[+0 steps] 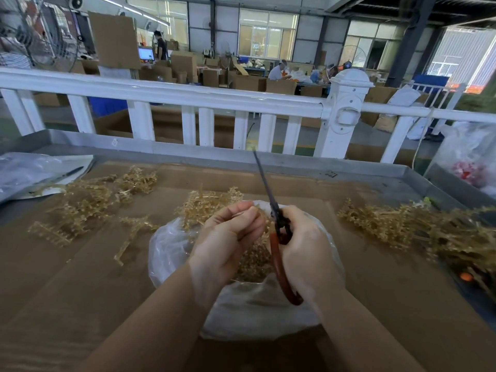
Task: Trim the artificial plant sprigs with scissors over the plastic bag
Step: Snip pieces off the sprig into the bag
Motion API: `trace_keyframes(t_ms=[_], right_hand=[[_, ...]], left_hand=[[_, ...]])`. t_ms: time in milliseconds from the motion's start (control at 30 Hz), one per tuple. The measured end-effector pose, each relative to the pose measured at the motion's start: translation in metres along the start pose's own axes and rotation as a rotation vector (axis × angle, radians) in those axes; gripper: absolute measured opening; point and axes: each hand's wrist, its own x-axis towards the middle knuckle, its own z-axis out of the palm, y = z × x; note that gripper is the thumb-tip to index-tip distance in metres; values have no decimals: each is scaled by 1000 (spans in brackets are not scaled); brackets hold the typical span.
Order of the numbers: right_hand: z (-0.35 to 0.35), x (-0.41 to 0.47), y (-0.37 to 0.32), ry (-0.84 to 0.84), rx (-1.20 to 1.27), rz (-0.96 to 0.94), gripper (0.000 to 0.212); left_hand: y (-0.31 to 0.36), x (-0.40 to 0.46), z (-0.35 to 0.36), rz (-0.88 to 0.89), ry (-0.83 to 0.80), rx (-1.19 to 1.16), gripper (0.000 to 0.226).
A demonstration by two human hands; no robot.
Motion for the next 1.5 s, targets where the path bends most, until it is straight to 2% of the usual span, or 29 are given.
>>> trace_keyframes(t_ms=[200, 333, 400, 500, 633, 700, 833, 1000, 1067, 1100, 1167, 1233, 1300, 1400, 1500], right_hand=[[-14, 18, -4, -107, 405, 155, 21], [-20, 24, -2, -158, 505, 245, 22], [-19, 25, -1, -178, 608, 317, 24], [-16, 25, 1, -180, 704, 380, 27], [-13, 23, 6, -175, 658, 413, 27], [-12, 22, 10, -161, 636, 442, 30], [-8, 18, 16, -152, 602, 457, 32], [-7, 17, 21, -83, 678, 489, 34], [-7, 17, 23, -59, 700, 497, 33], [-6, 18, 24, -50, 715, 497, 33], [-5, 17, 25, -41, 717, 492, 34], [-3, 17, 25, -19, 698, 478, 32], [-2, 17, 24, 9, 665, 463, 29], [-1, 17, 21, 11, 614, 462, 31], [-5, 14, 14, -45, 587, 436, 34]], left_hand=[[6, 1, -4, 91, 65, 69, 49], [5, 0, -5, -7, 50, 73, 82], [4, -2, -5, -99, 27, 111, 79], [7, -5, -6, -203, -18, 142, 56], [8, -8, -10, -241, -67, 166, 55], [9, -9, -10, -245, -73, 195, 63], [7, -6, -11, -121, -11, 117, 90], [8, -7, -18, 63, -15, 43, 116], [8, -7, -18, 67, 8, 10, 110], [9, -7, -18, 39, 21, -38, 96], [13, -8, -14, -103, 37, -179, 55], [14, -8, -13, -224, 46, -274, 38], [13, -10, -13, -280, 19, -198, 43], [8, -12, -13, -310, -32, 207, 51], [5, -13, -10, -315, -62, 395, 60]])
